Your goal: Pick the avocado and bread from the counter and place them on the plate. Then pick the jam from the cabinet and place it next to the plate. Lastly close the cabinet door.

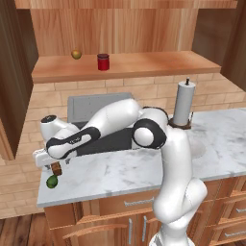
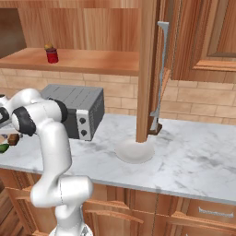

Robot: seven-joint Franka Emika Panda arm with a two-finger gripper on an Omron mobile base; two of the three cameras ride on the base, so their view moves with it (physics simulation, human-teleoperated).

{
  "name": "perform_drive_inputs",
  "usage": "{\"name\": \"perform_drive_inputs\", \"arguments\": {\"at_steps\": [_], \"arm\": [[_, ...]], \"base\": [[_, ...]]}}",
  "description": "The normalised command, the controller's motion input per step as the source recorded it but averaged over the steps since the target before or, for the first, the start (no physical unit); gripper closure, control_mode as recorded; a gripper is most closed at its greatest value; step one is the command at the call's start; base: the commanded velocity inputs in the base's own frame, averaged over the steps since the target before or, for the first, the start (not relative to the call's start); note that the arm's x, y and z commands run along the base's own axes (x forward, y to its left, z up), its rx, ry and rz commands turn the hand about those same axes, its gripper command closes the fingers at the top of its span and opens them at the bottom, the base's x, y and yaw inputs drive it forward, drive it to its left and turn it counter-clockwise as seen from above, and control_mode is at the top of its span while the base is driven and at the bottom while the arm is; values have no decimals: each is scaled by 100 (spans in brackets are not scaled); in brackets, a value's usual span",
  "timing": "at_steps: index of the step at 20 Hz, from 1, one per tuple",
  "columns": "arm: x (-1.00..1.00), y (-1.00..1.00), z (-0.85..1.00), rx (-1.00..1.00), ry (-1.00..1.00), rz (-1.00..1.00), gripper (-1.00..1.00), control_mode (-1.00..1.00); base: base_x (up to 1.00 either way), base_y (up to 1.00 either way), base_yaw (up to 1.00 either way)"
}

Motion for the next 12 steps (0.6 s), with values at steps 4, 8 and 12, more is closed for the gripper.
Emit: {"name": "perform_drive_inputs", "arguments": {"at_steps": [4, 8, 12], "arm": [[4, 11, -12, -1, 0, 0, -100, -100], [6, 10, -13, -1, 0, 0, -100, -100], [8, 9, -15, -2, 0, 0, -100, -100]], "base": [[0, 0, 0], [0, 0, 0], [0, 0, 0]]}}
